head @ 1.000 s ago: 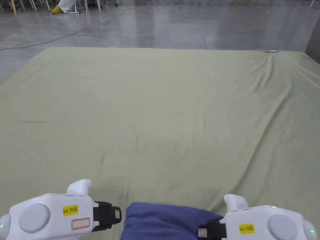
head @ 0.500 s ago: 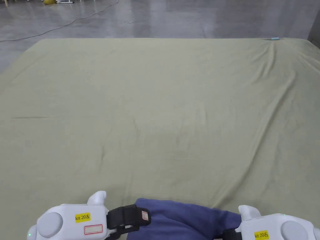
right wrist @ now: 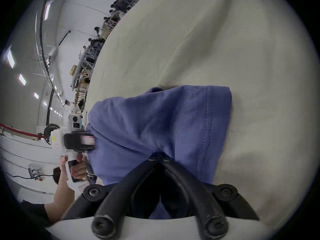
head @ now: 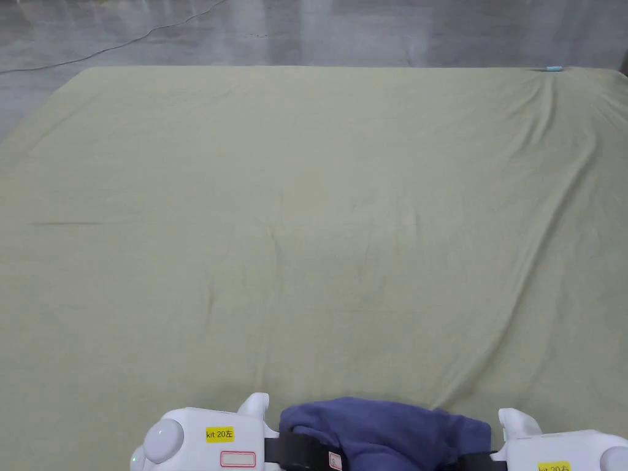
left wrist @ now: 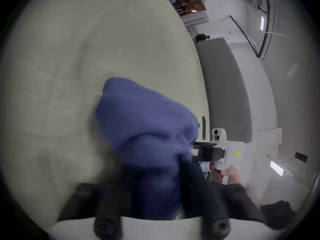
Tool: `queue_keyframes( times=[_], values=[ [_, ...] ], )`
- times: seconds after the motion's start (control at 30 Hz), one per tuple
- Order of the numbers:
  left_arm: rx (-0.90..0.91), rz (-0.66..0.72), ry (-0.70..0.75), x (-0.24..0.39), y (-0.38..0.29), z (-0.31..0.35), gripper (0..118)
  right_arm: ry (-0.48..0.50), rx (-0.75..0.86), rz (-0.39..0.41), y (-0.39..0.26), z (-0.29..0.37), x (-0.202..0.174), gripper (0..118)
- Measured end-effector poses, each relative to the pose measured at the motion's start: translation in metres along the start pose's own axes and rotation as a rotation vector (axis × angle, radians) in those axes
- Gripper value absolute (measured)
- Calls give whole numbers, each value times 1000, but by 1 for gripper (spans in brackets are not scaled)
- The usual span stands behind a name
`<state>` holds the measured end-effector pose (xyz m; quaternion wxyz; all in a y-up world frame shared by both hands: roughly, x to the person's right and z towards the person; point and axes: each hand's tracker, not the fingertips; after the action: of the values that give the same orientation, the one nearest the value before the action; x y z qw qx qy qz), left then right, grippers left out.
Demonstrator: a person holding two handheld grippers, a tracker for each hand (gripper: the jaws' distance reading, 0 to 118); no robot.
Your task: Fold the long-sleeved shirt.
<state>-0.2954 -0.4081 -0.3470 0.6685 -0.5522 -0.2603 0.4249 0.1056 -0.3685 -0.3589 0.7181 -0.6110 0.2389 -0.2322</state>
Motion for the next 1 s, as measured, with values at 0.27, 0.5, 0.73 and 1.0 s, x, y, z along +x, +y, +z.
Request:
queue_keyframes(
  times=[0.27, 0.5, 0.73, 1.0],
  values=[
    [113, -140, 269, 54, 14, 103, 10, -113, 175, 167, -11, 20, -108, 0],
    [221, -84, 543, 16, 33, 234, 10, -19, 130, 332, -19, -54, -260, 0],
    [234, 7, 857, -49, 53, 323, 10, 36, 115, 485, -37, -111, -364, 0],
    [260, -198, 1216, -55, 49, 306, 76, 56, 81, 542, -45, -122, -384, 0]
  ],
)
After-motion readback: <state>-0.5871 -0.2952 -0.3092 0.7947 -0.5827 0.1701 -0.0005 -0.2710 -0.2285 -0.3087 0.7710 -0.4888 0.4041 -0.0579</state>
